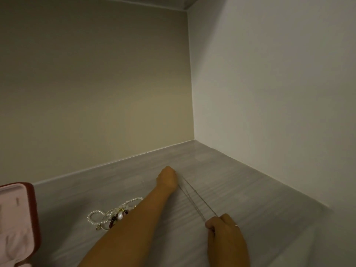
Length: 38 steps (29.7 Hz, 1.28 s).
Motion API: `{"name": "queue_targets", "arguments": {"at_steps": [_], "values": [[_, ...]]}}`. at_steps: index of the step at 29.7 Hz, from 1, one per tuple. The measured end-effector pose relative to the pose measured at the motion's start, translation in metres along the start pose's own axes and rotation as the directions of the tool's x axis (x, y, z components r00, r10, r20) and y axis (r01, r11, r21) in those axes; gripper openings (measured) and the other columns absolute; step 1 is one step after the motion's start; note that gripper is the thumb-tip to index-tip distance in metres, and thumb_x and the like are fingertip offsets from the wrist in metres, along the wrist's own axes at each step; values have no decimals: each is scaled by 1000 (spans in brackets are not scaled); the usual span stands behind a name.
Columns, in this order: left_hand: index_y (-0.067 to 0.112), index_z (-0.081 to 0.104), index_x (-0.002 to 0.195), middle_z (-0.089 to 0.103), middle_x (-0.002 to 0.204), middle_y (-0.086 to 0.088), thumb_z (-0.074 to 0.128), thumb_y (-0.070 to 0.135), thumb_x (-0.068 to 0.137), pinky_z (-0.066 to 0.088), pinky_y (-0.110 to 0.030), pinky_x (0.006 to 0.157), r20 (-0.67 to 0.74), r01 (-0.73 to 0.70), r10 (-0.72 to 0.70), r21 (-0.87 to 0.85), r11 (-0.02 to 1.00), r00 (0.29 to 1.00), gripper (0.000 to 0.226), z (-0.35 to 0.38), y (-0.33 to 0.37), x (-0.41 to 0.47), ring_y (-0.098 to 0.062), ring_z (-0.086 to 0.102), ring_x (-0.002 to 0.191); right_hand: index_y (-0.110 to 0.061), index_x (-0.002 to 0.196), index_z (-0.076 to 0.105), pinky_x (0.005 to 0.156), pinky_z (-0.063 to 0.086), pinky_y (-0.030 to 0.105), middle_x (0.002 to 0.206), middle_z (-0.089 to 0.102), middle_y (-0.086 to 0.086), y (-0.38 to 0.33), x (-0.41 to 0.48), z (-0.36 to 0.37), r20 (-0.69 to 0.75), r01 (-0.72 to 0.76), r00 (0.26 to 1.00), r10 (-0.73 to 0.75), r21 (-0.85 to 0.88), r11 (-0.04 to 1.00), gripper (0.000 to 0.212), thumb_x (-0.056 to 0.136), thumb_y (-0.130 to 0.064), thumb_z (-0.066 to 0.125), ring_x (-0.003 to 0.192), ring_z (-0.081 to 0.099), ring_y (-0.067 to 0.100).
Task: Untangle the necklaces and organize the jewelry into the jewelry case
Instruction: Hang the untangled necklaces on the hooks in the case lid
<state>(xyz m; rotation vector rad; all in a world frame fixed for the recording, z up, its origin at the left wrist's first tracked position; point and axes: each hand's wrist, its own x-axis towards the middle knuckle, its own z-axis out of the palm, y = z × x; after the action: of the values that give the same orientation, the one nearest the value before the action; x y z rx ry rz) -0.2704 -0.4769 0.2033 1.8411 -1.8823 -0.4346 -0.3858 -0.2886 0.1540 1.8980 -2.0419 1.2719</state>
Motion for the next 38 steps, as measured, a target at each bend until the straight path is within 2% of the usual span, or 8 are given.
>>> {"name": "queue_targets", "arguments": {"at_steps": [5,10,14,18,24,29,35,38], "values": [[1,58,88,63,77,-4,39,10,101,41,-13,56,-25,17,-32,-453,892,999,25,-9,9,-4,-15,56,71,-21,50,58,38,20,9,49,47,-4,2,-2,6,-23,-46,999,46,10,999,57,13,16,82,35,50,16],[6,60,86,62,68,-3,47,-2,92,46,-20,65,-21,26,-53,-657,753,998,17,-29,14,-15,-13,56,64,-12,61,69,31,42,26,52,58,2,-4,-3,0,-4,-126,992,126,-57,990,57,13,15,85,37,56,20],[3,60,100,63,72,-7,51,-5,89,45,-15,55,18,53,-63,-784,618,998,17,-56,12,-31,-13,54,60,-21,93,64,65,34,25,84,39,-4,-21,1,-23,175,-160,966,190,-168,973,26,86,0,50,91,58,21],[3,63,103,66,77,-7,54,2,93,48,-17,59,75,101,-72,-869,484,995,14,-90,1,-48,-14,59,65,-28,89,43,71,35,21,79,29,-7,-21,-6,-31,255,-119,954,159,-166,979,22,94,-8,37,90,49,13],[9,63,93,67,83,-6,56,4,93,48,-22,69,67,80,-47,-898,433,997,9,-147,-19,-79,-14,61,72,-15,132,50,103,35,25,141,44,6,-57,6,-31,595,-180,773,220,-126,975,36,97,-19,39,129,45,21],[4,66,106,68,84,-6,60,0,90,50,-19,69,-7,9,-27,-850,527,1000,18,-189,-49,-105,-12,63,74,-17,105,66,97,38,17,113,64,4,-106,-12,-18,713,-197,686,147,-13,980,21,95,-24,48,121,53,18],[-2,68,104,66,75,-7,61,-2,88,46,-11,59,-185,-126,-15,-726,676,983,17,-246,-95,-141,-9,60,65,-41,44,58,67,38,2,40,45,-38,-164,-47,0,681,-206,732,1,219,954,44,84,-22,63,61,50,-2],[0,67,100,64,74,-7,59,-3,89,45,-7,56,-267,-192,12,-661,726,964,14,-272,-113,-163,-10,59,66,-34,52,60,70,46,10,45,58,-16,-189,-56,9,643,-244,763,-63,378,893,33,75,-13,72,61,57,3]]}}
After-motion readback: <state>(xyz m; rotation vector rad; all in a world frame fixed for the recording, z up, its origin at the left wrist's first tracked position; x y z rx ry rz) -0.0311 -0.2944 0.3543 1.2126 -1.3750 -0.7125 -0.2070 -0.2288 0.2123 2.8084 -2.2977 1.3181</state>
